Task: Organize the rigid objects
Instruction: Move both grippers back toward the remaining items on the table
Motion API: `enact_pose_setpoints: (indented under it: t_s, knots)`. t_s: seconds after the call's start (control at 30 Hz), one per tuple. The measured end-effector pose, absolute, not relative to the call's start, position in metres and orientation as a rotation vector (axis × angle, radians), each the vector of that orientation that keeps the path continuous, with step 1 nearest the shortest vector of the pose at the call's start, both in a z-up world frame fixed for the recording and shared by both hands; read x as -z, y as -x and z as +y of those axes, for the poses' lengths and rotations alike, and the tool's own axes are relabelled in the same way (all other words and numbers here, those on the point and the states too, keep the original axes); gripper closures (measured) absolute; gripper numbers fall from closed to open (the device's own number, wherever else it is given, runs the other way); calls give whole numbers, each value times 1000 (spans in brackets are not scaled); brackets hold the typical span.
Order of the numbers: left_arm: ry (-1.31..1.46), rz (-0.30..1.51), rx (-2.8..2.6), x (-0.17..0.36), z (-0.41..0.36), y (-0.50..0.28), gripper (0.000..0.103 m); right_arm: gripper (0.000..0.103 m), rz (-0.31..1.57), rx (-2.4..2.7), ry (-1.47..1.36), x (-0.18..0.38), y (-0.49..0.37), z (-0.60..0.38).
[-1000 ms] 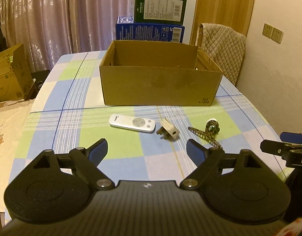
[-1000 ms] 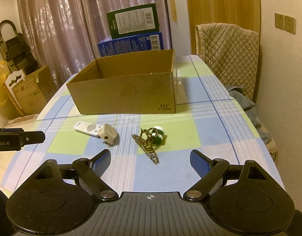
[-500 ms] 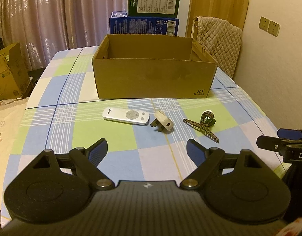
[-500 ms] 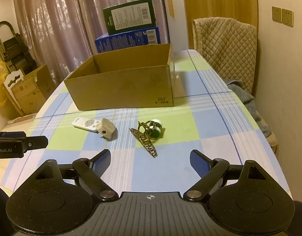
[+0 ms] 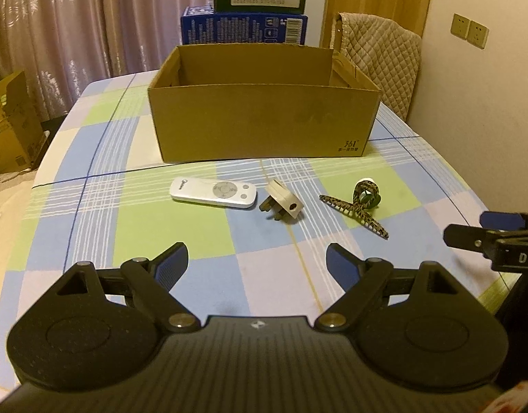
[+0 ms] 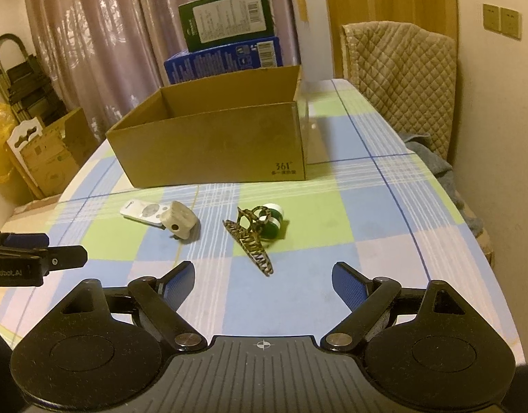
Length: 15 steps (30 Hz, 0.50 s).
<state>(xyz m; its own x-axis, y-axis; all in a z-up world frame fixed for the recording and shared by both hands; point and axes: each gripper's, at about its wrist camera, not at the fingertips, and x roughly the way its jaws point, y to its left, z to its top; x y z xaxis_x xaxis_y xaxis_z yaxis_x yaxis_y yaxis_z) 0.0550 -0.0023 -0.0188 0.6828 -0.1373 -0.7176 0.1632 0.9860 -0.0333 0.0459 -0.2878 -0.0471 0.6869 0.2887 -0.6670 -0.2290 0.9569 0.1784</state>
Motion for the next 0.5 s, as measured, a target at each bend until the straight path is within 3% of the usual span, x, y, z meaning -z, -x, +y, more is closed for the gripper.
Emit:
enact_pose_setpoints:
  t_s: [0.23,0.4,0.5]
  knots:
    - [-46,819,177,35,-3,-75,18,19,795,-340,-100,70,-76,-284]
    - [-46,830,187,47,-2,-93,18,37,856,-405,-91,96,-105,-277]
    - [-53,831,193,52,-3,-102,18,40,882,-428,-81,110,-122,-274]
